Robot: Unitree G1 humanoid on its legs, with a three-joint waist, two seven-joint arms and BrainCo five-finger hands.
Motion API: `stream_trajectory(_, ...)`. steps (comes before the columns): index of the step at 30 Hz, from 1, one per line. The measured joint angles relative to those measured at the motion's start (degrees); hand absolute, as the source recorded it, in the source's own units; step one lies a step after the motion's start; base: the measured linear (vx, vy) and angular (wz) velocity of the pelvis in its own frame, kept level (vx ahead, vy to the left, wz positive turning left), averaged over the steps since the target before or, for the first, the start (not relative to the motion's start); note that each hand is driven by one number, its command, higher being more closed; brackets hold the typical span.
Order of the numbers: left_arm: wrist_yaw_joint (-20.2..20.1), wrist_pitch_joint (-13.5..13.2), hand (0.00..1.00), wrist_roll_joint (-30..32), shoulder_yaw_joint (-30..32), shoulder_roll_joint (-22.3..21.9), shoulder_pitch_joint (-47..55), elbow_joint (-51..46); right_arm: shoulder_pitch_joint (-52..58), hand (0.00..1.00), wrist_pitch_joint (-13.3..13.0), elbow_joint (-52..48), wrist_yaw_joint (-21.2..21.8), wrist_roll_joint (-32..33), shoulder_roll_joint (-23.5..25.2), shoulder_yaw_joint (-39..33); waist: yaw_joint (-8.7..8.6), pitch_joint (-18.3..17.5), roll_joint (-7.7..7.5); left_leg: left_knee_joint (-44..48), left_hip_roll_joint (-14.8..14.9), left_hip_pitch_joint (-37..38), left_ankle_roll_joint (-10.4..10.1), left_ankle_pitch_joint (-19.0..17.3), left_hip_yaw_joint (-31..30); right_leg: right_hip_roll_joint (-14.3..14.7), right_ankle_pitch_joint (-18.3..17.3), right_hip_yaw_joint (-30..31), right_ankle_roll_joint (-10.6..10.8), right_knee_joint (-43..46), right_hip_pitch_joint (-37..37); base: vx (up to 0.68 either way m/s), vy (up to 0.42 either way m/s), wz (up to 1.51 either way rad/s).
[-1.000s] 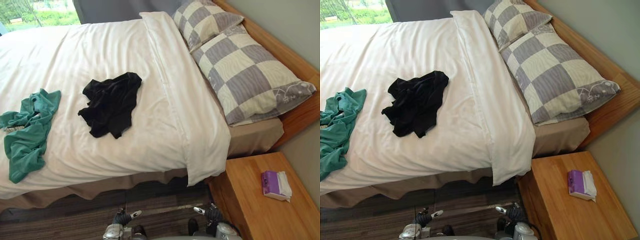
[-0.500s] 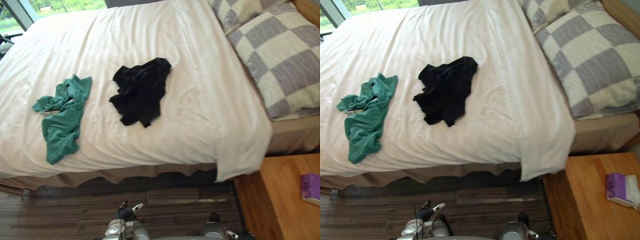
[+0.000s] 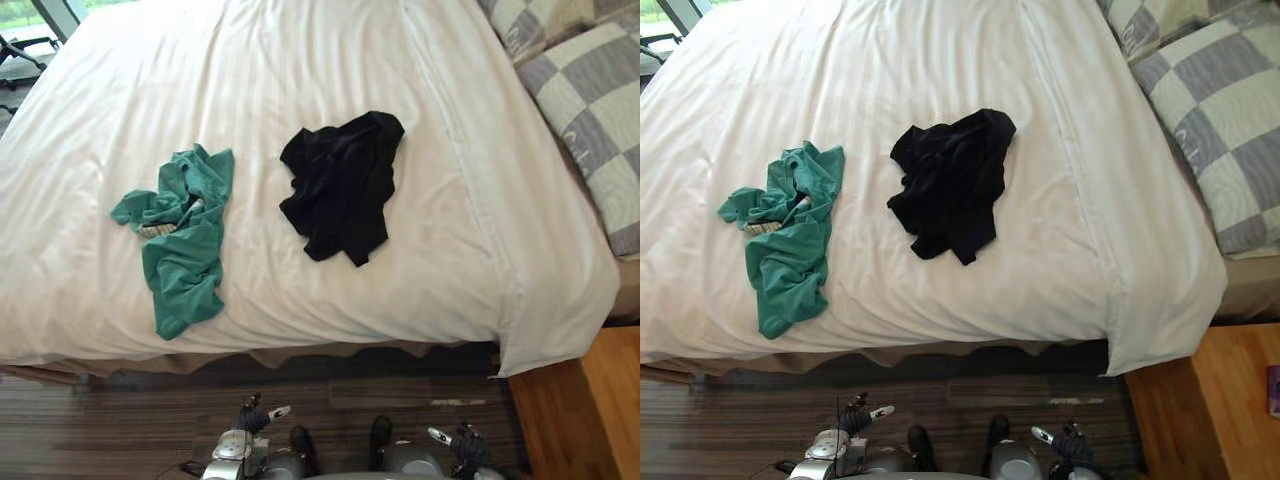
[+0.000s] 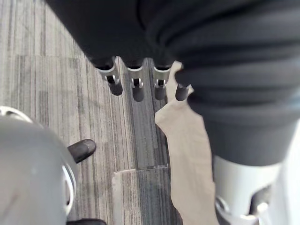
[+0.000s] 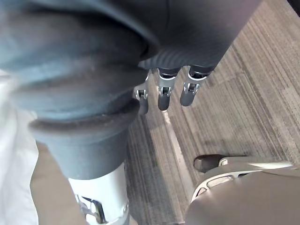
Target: Tidy the bed and pick cloth on bed and put in laundry
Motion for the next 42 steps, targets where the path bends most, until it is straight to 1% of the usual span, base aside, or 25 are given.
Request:
stream_trajectory(3,0.0,-0.7,0.00,-1.6,-1.9,-2.0,-1.2,-1.4,-3.4,0.00,0.2,1.1,-1.0,-2.2,-2.3,2.1,0.02,2.5,2.02,14.1,3.6,-6.1,0.1,-0.7,1.6,-1.8,-1.0,0.7,-0.1,3.4,-1.8,-0.08,0.097,-0.05)
stream_trajectory(5,0.0,-0.7,0.00,-1.8,-1.9,-1.8,-0.9,-1.3,-4.0,0.00,0.2,1.0,-1.4,-4.3,-2.4,1.6,-0.08,2.6,2.74,14.9,7.3,-5.8,1.8,-1.9,3.6,-1.9,-1.1,2.7,0.3,4.4,-3.3,-0.05,0.209,-0.50)
stream_trajectory(7,0.1,-0.8,0.00,-1.7,-1.7,-1.3,-0.5,-1.3,-4.1,0.00,0.3,1.1,-1.4,-5.3,-2.6,1.1,-0.06,2.5,2.82,12.3,11.1,-4.8,1.8,-1.9,3.2,-2.8,-1.2,4.9,1.7,6.2,-5.0,0.00,0.274,-0.49)
stream_trajectory(10,0.1,-0.9,0.00,-1.4,-1.8,-1.5,-0.5,-1.5,-3.6,0.00,1.0,3.2,-1.3,-7.2,-3.8,0.8,-0.30,2.5,2.55,5.2,16.5,-2.5,1.4,-1.6,1.3,-7.0,-1.3,7.3,5.5,8.8,-7.4,0.03,0.416,-0.07)
stream_trajectory(11,0.1,-1.1,0.00,-1.4,-1.7,-1.5,-0.4,-2.0,-3.1,0.00,1.0,3.2,-1.2,-7.3,-3.9,-0.3,-0.30,2.4,2.43,3.0,18.5,-2.6,1.2,-1.3,0.9,-9.3,-1.2,7.6,7.8,9.3,-7.8,0.02,0.539,0.24)
stream_trajectory(13,0.1,-1.3,0.00,-1.4,-1.7,-1.5,0.5,-2.7,-2.4,0.00,1.1,3.8,-1.0,-7.2,-4.4,-0.8,-0.17,1.5,2.56,-0.7,19.7,-3.4,0.7,-0.6,-1.0,-12.9,-0.1,7.8,12.0,8.4,-7.6,0.02,0.617,0.28)
stream_trajectory(14,0.1,-1.4,0.00,-1.4,-1.8,-1.9,1.4,-2.9,-1.6,0.00,1.1,4.0,-0.9,-7.2,-5.0,-0.9,-0.11,0.1,3.78,-1.2,20.1,-4.2,-3.1,2.4,-2.3,-14.1,0.7,7.3,13.1,6.0,-6.6,0.07,0.713,0.26)
stream_trajectory(15,0.2,-1.2,0.00,-1.4,-1.8,-1.5,1.6,-2.8,-1.5,0.00,1.2,4.2,-0.9,-7.1,-4.7,-1.3,0.12,-0.2,3.07,1.4,18.9,-5.2,-9.7,3.2,-3.0,-16.2,1.8,7.3,12.9,3.8,-4.9,0.10,0.706,0.55)
stream_trajectory(16,0.3,-1.3,0.00,-1.5,-1.8,-0.4,1.8,-3.2,-0.4,0.00,1.4,4.4,-0.8,-6.8,-2.4,-2.5,-0.25,-1.8,0.24,5.9,16.2,-8.8,-9.0,0.1,-4.3,-18.1,3.3,7.5,13.2,-0.7,-2.1,0.20,0.696,0.64)
stream_trajectory(17,0.9,-1.4,0.00,-1.6,-2.0,1.4,1.2,-3.6,0.6,0.00,1.6,4.5,0.5,-6.8,-1.2,-3.9,0.90,-3.1,-1.14,10.6,15.3,-12.2,-8.4,-2.6,-5.6,-18.2,8.9,4.7,11.3,-3.6,-1.1,0.19,0.664,0.49)
stream_trajectory(18,1.2,-1.2,0.00,-1.7,-2.5,3.0,1.2,-3.2,0.7,0.00,1.6,4.4,0.7,-6.8,0.2,-4.2,1.72,-3.9,-1.59,12.9,15.1,-13.8,-7.3,-4.5,-5.4,-18.6,15.6,4.3,10.4,-5.3,-1.7,0.17,0.633,0.06)
stream_trajectory(19,1.2,-1.0,0.00,-1.7,-3.0,4.0,1.3,-2.9,0.6,0.00,1.6,4.4,0.7,-6.7,0.2,-4.0,1.84,-4.9,-2.01,12.2,14.6,-14.1,-5.9,-5.2,-3.9,-18.8,20.0,2.7,4.9,-5.5,-3.5,0.09,0.441,-0.22)
stream_trajectory(20,1.2,-1.0,0.00,-1.7,-3.0,4.2,1.2,-2.9,0.4,0.00,1.8,4.3,0.7,-6.7,0.0,-3.6,2.04,-5.1,-2.27,11.1,14.3,-13.5,-5.4,-5.1,-3.0,-18.7,20.3,1.2,1.7,-4.1,-4.7,0.14,0.294,-0.33)
stream_trajectory(21,1.2,-0.9,0.00,-1.5,-3.0,4.6,1.1,-2.9,0.2,0.00,2.1,4.1,0.7,-6.7,-0.3,-2.2,2.58,-5.1,-2.27,8.2,13.9,-11.0,-4.2,-4.3,-1.0,-17.0,17.1,-2.0,0.7,0.7,-6.3,0.22,0.281,-0.47)
stream_trajectory(22,1.2,-0.7,0.00,-1.4,-3.1,4.6,1.3,-2.9,0.0,0.00,2.2,4.0,0.5,-6.6,-0.5,-1.0,2.93,-5.0,-2.02,4.9,13.3,-7.5,-3.5,-3.1,0.1,-13.8,12.8,-3.4,2.4,4.1,-6.7,0.27,0.254,-0.64)
stream_trajectory(23,1.1,-0.6,0.00,-1.4,-3.8,4.6,1.3,-2.8,-0.2,0.00,2.0,2.6,0.4,-6.6,-0.7,0.2,2.63,-4.9,-0.67,-1.3,13.1,-2.9,-3.2,-0.9,2.0,-6.9,5.5,-2.6,2.3,8.3,-7.1,0.20,0.159,-0.49)
stream_trajectory(24,1.1,-0.6,0.00,-1.3,-4.5,4.5,1.0,-2.8,-0.3,0.00,1.7,1.3,0.4,-6.5,-0.9,1.0,1.67,-4.8,0.79,-4.8,13.0,-1.0,-3.1,0.7,2.7,-1.9,2.3,-0.9,1.9,9.4,-7.5,0.16,0.116,-0.23)
stream_trajectory(25,1.0,-0.7,0.00,-1.3,-4.6,4.4,0.3,-2.8,-0.3,0.00,1.0,-0.4,0.4,-6.0,-0.7,1.5,0.53,-4.6,1.51,-7.9,12.1,0.2,-2.6,2.6,3.2,3.0,0.3,0.5,1.7,7.9,-7.7,0.12,0.095,0.13)
stream_trajectory(26,1.0,-0.7,0.00,-1.3,-4.3,4.2,-1.4,-2.1,-0.3,0.00,0.2,-2.0,0.4,-5.0,0.5,1.9,-0.18,-4.8,-0.24,-10.9,8.8,2.1,-2.5,4.1,4.4,5.6,0.5,-0.2,-1.8,0.5,-5.5,0.12,0.083,0.06)
stream_trajectory(27,1.0,-0.7,0.00,-1.3,-3.9,4.0,-1.9,-1.6,-0.6,0.00,0.0,-2.0,0.4,-4.8,0.7,2.2,0.09,-4.4,0.12,-12.0,7.8,3.5,-2.6,4.1,5.1,5.2,0.6,-0.5,-3.8,-0.9,-4.3,0.08,0.093,-0.12)
stream_trajectory(28,0.8,-0.6,0.00,-1.4,-3.2,2.6,-2.5,-0.7,-1.1,0.00,-0.1,-1.8,0.3,-4.5,0.7,2.9,-0.08,-3.7,1.81,-14.0,7.2,5.0,-3.1,5.1,6.2,5.2,1.4,0.5,-3.8,-1.2,-3.2,0.08,0.094,-0.40)
stream_trajectory(30,0.1,-0.6,0.00,-1.4,-1.1,0.7,-1.6,0.2,-1.8,0.00,0.0,-1.4,0.3,-4.6,0.9,3.8,0.09,-3.9,2.99,-17.2,6.2,10.0,-4.0,6.2,8.7,5.4,1.3,2.7,-3.8,-2.4,-0.6,0.10,0.065,-0.44)
stream_trajectory(34,-0.2,-0.2,0.00,-1.6,5.5,0.7,1.6,0.5,-1.7,0.00,0.4,1.2,0.3,-7.4,1.6,4.8,0.53,-5.6,1.23,-20.1,5.3,14.3,-4.5,6.5,11.3,6.2,2.4,4.9,-2.8,-6.3,2.9,0.05,0.020,-0.29)
stream_trajectory(37,-0.2,0.6,0.00,-1.6,9.1,0.5,2.8,0.5,-1.6,0.00,1.5,2.3,0.3,-8.1,1.6,3.6,1.53,-6.0,1.16,-21.2,4.7,15.7,-4.6,6.6,11.4,5.9,3.9,5.1,-2.4,-9.3,5.2,0.00,0.000,0.00)
stream_trajectory(42,-0.1,1.8,0.00,-1.8,13.2,0.4,5.5,1.5,-1.5,0.00,2.3,3.4,0.3,-9.1,1.5,1.8,1.68,-7.4,1.68,-21.4,3.7,16.3,-4.6,6.6,11.3,5.1,4.5,5.1,-2.2,-10.2,6.2,-0.02,0.012,0.02)
